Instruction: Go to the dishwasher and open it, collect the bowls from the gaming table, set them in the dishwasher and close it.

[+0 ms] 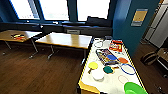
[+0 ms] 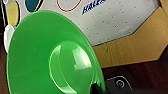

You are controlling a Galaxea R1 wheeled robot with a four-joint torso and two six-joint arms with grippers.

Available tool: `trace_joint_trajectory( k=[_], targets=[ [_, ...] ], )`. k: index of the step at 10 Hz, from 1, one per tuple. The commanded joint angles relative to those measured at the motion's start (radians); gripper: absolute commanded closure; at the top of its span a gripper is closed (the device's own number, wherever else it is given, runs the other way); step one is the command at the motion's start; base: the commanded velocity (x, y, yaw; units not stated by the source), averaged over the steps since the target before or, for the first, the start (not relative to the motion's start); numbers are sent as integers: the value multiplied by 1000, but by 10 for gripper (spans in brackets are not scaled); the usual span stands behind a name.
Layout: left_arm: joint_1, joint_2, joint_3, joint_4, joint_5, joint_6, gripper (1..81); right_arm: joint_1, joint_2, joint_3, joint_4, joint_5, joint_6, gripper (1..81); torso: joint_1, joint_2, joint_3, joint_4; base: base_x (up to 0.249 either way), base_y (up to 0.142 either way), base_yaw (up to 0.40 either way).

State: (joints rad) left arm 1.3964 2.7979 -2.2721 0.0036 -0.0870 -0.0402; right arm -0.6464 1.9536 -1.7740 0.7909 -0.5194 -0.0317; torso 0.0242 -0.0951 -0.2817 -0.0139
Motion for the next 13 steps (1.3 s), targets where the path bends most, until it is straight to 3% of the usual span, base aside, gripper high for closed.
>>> trace_joint_trajectory(
  k=[1, 8, 13],
  targets=[
    [-36, -7, 19, 6, 55, 5, 10, 50, -83, 61, 28, -19, -66, 811, 0, 0, 0, 0, 0, 0, 0],
    [-38, -1, 25, 7, 55, 10, 10, -80, -143, 176, 27, 70, -143, 811, 0, 0, 0, 0, 0, 0, 0],
    [-44, -3, 29, 7, 55, 10, 10, -217, -43, 173, 27, 188, -226, 811, 0, 0, 0, 0, 0, 0, 0]
  ],
)
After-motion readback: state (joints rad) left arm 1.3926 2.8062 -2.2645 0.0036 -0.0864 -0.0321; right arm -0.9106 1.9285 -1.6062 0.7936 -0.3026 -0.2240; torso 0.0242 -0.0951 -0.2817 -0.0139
